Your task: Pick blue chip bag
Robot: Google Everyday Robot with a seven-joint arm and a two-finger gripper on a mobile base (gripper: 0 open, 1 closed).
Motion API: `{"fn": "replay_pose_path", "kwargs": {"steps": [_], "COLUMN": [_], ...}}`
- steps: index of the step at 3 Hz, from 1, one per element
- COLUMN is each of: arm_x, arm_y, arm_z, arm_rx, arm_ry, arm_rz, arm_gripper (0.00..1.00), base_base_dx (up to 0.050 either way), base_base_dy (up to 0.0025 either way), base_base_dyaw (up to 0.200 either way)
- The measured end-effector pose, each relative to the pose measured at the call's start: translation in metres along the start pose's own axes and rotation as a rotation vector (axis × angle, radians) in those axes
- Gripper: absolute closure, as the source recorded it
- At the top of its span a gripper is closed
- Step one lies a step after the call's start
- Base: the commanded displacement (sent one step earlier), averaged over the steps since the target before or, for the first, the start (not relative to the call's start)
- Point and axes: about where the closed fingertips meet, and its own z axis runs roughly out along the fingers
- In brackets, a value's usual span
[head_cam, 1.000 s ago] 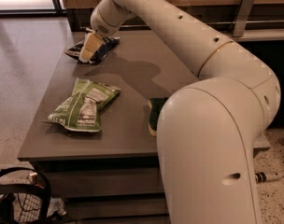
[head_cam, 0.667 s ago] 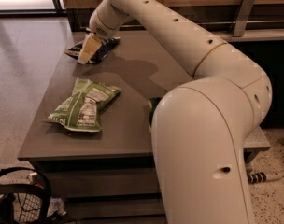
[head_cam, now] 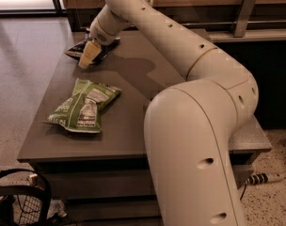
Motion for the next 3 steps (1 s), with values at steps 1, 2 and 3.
{"fn": "replay_pose_path", "kwargs": {"steps": [1, 2, 3], "arm_x": [0.0003, 0.0008, 0.0011], "arm_y": [0.0018, 0.0036, 0.0053], "arm_z": [0.0037, 0.0071, 0.0106], "arm_rx": [-0.006, -0.011, -0.016], "arm_ry": [0.001, 0.003, 0.004], "arm_rz": [0.000, 0.000, 0.000], "arm_gripper": [0.35, 0.59, 0.82], "base_base_dx": [0.000, 0.000, 0.000], "base_base_dy": [0.00000, 0.00000, 0.00000], "base_base_dyaw": [0.000, 0.000, 0.000]}}
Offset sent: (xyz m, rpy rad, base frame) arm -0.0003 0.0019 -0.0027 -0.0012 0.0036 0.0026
